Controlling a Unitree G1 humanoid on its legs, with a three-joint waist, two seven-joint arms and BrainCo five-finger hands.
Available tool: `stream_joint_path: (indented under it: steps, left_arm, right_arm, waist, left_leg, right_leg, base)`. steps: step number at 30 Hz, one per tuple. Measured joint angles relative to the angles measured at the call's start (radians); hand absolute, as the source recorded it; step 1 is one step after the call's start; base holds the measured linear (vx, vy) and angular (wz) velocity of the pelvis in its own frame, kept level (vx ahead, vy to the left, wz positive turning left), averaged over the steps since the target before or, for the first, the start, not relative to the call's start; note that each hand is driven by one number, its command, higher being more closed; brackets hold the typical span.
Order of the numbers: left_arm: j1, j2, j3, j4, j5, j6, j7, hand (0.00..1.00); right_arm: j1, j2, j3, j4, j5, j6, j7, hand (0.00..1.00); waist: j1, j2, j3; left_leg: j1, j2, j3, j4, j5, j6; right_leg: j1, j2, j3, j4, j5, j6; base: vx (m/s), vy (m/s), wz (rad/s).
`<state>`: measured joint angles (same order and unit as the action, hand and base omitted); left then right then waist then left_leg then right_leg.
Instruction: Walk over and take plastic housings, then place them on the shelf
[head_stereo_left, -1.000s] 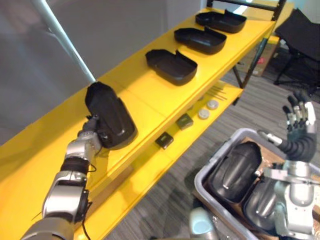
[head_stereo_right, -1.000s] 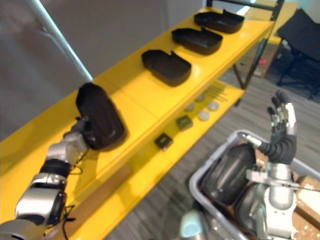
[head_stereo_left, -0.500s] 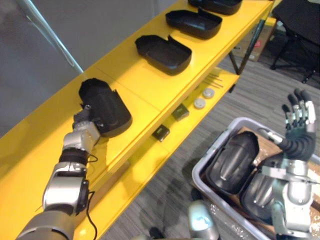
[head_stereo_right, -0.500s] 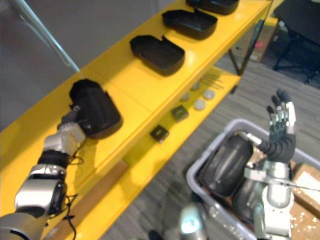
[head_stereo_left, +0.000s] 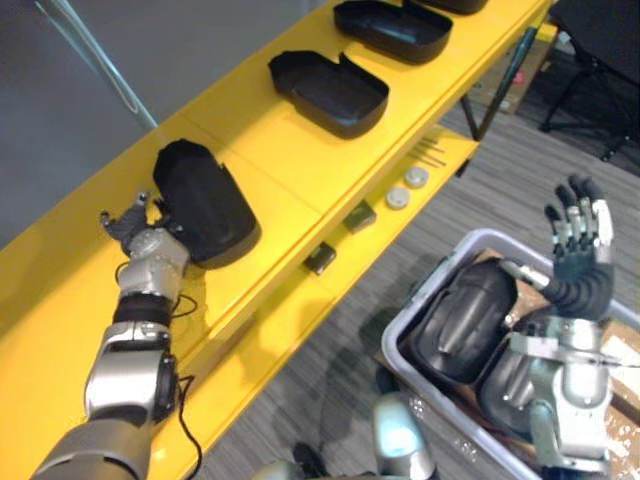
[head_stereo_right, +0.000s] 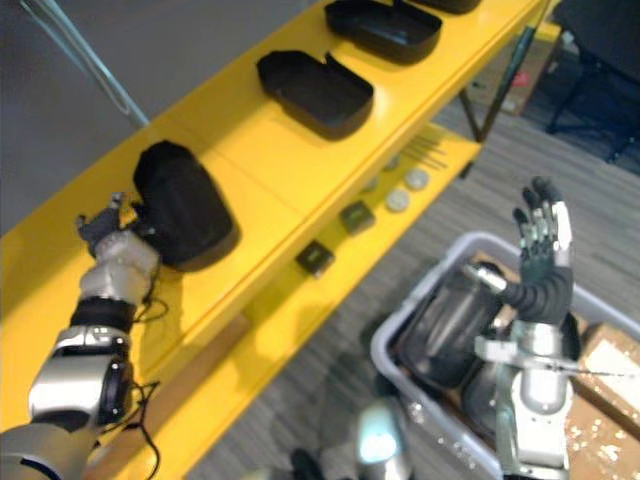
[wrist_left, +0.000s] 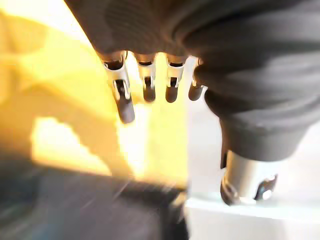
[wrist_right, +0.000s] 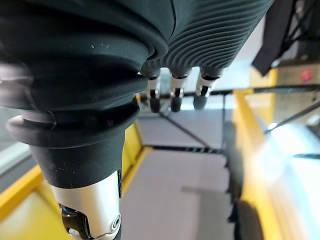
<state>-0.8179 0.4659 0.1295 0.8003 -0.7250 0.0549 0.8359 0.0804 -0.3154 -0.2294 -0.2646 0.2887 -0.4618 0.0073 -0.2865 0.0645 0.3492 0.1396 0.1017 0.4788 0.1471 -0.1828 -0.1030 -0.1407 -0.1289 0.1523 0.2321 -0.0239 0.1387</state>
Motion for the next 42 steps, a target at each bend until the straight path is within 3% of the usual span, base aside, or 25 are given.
stream_joint_path:
  steps: [3, 8, 9, 14, 18, 21, 24, 26, 27, 30, 33, 37, 42]
  left_arm:
    - [-0.001, 0.027, 0.025, -0.023, 0.076, -0.043, 0.027, 0.00]
    - [-0.007, 0.066, 0.025, -0.127, 0.156, -0.105, 0.017, 0.00]
    - [-0.002, 0.075, 0.028, -0.148, 0.156, -0.119, 0.005, 0.00]
    - [0.168, 0.062, 0.093, -0.364, 0.226, -0.180, -0.058, 0.00]
    - [0.357, -0.020, 0.177, -0.589, 0.231, -0.229, -0.146, 0.00]
    - [0.517, -0.087, 0.187, -0.755, 0.270, -0.232, -0.214, 0.00]
    - [0.635, -0.151, 0.189, -0.877, 0.274, -0.231, -0.270, 0.00]
    - [0.733, -0.202, 0.193, -0.968, 0.285, -0.227, -0.287, 0.00]
    - [0.756, -0.218, 0.193, -0.986, 0.306, -0.226, -0.293, 0.00]
    - [0.872, -0.292, 0.188, -1.069, 0.342, -0.207, -0.331, 0.00]
    - [0.917, -0.300, 0.173, -1.093, 0.342, -0.183, -0.374, 0.00]
    - [0.966, -0.311, 0.170, -1.122, 0.337, -0.161, -0.475, 0.00]
    - [1.006, -0.302, 0.163, -1.067, 0.288, -0.158, -0.512, 0.00]
  right_arm:
    - [-0.073, -0.029, 0.033, 0.033, 0.054, 0.014, 0.040, 0.00]
    - [-0.226, -0.090, 0.099, 0.222, 0.107, 0.139, 0.079, 0.00]
    - [-0.274, -0.102, 0.109, 0.263, 0.110, 0.163, 0.080, 0.00]
    - [-0.409, -0.124, 0.124, 0.319, 0.111, 0.215, 0.080, 0.00]
    - [-0.436, -0.125, 0.134, 0.323, 0.088, 0.278, 0.082, 0.00]
    - [-0.436, -0.114, 0.161, 0.333, 0.101, 0.314, 0.118, 0.00]
    - [-0.435, -0.064, 0.196, 0.332, 0.086, 0.341, 0.090, 0.00]
    - [-0.426, 0.004, 0.206, 0.332, 0.055, 0.400, -0.027, 0.00]
    - [-0.422, 0.017, 0.206, 0.339, 0.054, 0.408, -0.058, 0.00]
    - [-0.450, 0.054, 0.138, 0.471, 0.044, 0.471, -0.186, 0.00]
    - [-0.541, 0.039, 0.044, 0.647, 0.052, 0.502, -0.229, 0.00]
    - [-0.769, -0.142, -0.011, 1.002, 0.136, 0.513, -0.197, 0.00]
    - [-0.965, -0.299, -0.001, 1.217, 0.169, 0.495, -0.108, 0.00]
  waist:
    - [0.008, 0.001, -0.001]
    - [0.043, 0.009, -0.005]
    - [0.066, 0.014, -0.009]
    - [0.108, 0.042, -0.028]
    - [0.159, 0.044, -0.036]
    - [0.199, 0.041, -0.077]
    - [0.220, 0.034, -0.111]
    - [0.243, 0.026, -0.135]
    - [0.246, 0.023, -0.137]
    - [0.281, 0.005, -0.147]
    - [0.297, -0.002, -0.150]
    - [0.355, 0.001, -0.151]
    - [0.403, 0.026, -0.140]
  left_leg:
    - [-0.001, -0.004, -0.008, 0.001, 0.001, 0.001]
    - [-0.002, -0.011, -0.064, 0.001, 0.011, 0.011]
    - [-0.004, -0.012, -0.072, 0.001, 0.013, 0.010]
    - [-0.022, -0.015, -0.152, -0.001, 0.035, 0.010]
    - [-0.022, -0.022, -0.205, -0.011, 0.053, 0.013]
    - [-0.040, -0.030, -0.235, -0.026, 0.071, 0.013]
    - [-0.032, -0.028, -0.282, -0.035, 0.080, 0.011]
    - [-0.037, -0.026, -0.303, -0.035, 0.080, 0.011]
    - [-0.036, -0.026, -0.310, -0.036, 0.080, 0.011]
    - [-0.037, -0.030, -0.343, -0.032, 0.079, 0.011]
    - [-0.047, -0.035, -0.380, -0.017, 0.078, 0.010]
    - [-0.117, -0.035, -0.446, 0.054, 0.068, 0.013]
    - [-0.132, -0.034, -0.486, 0.095, 0.057, 0.013]
  right_leg:
    - [0.004, -0.008, -0.011, 0.002, 0.000, 0.000]
    - [0.041, -0.031, -0.064, -0.002, -0.001, 0.000]
    - [0.042, -0.033, -0.068, -0.003, -0.001, 0.000]
    - [0.075, -0.052, -0.148, -0.016, -0.002, -0.002]
    - [0.111, -0.062, -0.207, -0.024, -0.004, -0.004]
    - [0.116, -0.071, -0.240, -0.036, -0.003, -0.004]
    - [0.168, -0.074, -0.293, -0.065, -0.002, -0.004]
    - [0.192, -0.074, -0.317, -0.085, 0.002, -0.005]
    - [0.204, -0.074, -0.326, -0.094, 0.004, -0.004]
    - [0.250, -0.074, -0.371, -0.135, 0.020, -0.002]
    - [0.276, -0.078, -0.405, -0.143, 0.021, -0.002]
    - [0.286, -0.074, -0.470, -0.152, 0.028, -0.003]
    - [0.319, -0.066, -0.507, -0.156, 0.026, -0.008]
  base:
    - [-0.02, 0.001, 0.09]
    - [-0.02, -0.004, 0.30]
    - [-0.05, -0.018, 0.29]
    - [0.00, -0.033, 0.46]
    - [-0.03, -0.029, 0.39]
    - [-0.02, -0.020, 0.42]
    - [0.00, -0.022, 0.39]
    - [-0.02, -0.009, 0.25]
    - [-0.03, -0.016, 0.30]
    - [-0.01, -0.004, 0.31]
    - [-0.01, -0.005, 0.45]
    - [-0.03, -0.011, 0.42]
    - [-0.03, -0.004, 0.24]
